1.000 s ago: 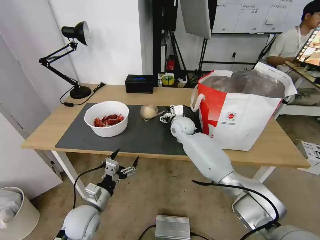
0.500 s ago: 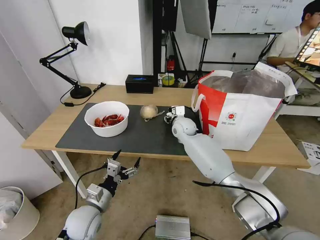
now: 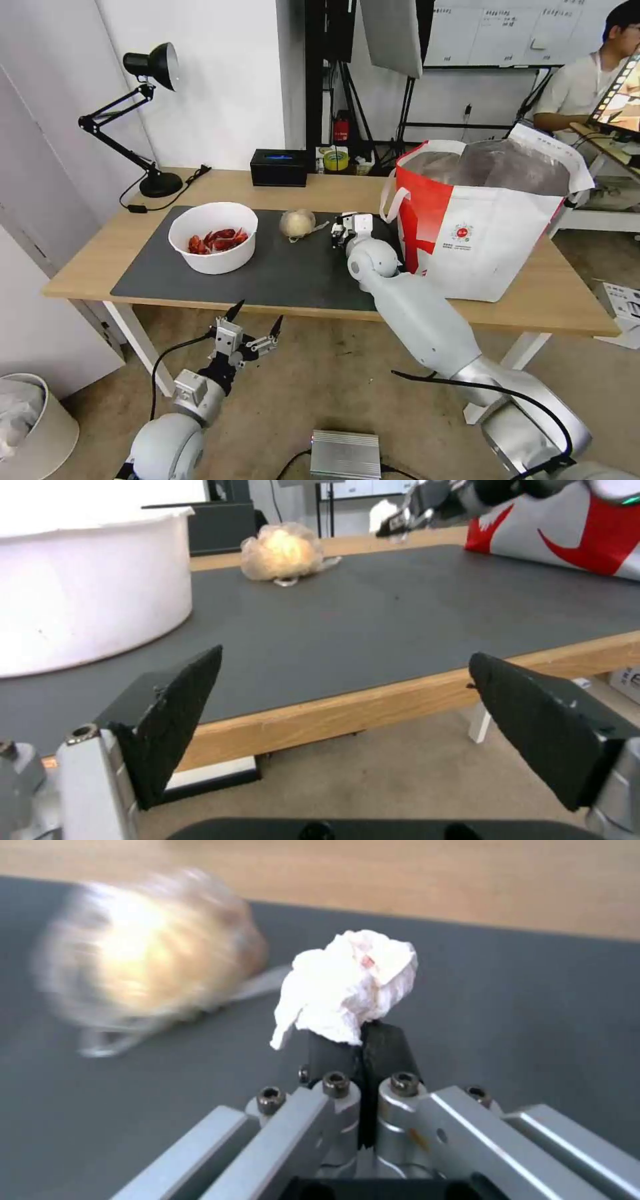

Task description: Pick up the trash from the table and place it into the takeout bag.

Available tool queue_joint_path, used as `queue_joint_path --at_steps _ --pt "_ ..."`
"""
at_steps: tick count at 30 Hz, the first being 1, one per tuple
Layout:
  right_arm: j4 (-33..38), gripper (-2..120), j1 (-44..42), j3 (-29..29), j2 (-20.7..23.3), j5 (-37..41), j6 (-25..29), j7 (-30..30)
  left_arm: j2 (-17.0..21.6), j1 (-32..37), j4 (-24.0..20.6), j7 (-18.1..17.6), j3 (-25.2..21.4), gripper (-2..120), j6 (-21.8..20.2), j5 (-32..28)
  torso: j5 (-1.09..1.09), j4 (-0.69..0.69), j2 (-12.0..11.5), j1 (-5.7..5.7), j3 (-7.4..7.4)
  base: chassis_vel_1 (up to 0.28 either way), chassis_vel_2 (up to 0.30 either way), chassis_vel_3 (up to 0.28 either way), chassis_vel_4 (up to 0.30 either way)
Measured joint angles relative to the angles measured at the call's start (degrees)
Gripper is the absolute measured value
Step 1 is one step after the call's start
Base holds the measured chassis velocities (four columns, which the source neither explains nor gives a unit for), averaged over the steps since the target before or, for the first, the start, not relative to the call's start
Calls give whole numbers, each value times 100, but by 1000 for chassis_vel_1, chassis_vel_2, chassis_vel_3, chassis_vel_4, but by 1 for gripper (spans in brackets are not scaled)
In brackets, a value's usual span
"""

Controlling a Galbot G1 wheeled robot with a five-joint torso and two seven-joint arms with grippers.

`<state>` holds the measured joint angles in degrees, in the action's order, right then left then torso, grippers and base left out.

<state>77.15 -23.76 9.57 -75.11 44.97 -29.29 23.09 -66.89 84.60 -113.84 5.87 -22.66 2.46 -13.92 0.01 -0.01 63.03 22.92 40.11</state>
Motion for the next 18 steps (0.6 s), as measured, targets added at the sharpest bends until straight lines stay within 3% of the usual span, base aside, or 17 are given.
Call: queue_joint_path --at_steps 5,8,9,15,18 --pt "665 0 -192 25 293 159 12 -104 -1 24 -30 -5 -20 100 7 2 -1 1 0 0 0 0 0 0 0" --pt "1649 0 -526 -14 671 423 12 -277 -8 69 -71 -11 -43 100 7 21 0 1 0 0 0 0 0 0 0" --pt "1649 0 -526 -14 671 423 12 -277 -8 69 -71 -11 -43 100 7 21 0 1 0 0 0 0 0 0 0" --pt "3050 0 -960 -507 1089 455 131 -390 -38 161 -165 -23 -96 100 -4 110 0 2 0 -1 -1 0 0 0 0" --pt "3319 0 -995 -741 1279 477 132 -387 -58 193 -195 -23 -105 100 -11 138 0 1 0 -1 -1 0 0 0 0"
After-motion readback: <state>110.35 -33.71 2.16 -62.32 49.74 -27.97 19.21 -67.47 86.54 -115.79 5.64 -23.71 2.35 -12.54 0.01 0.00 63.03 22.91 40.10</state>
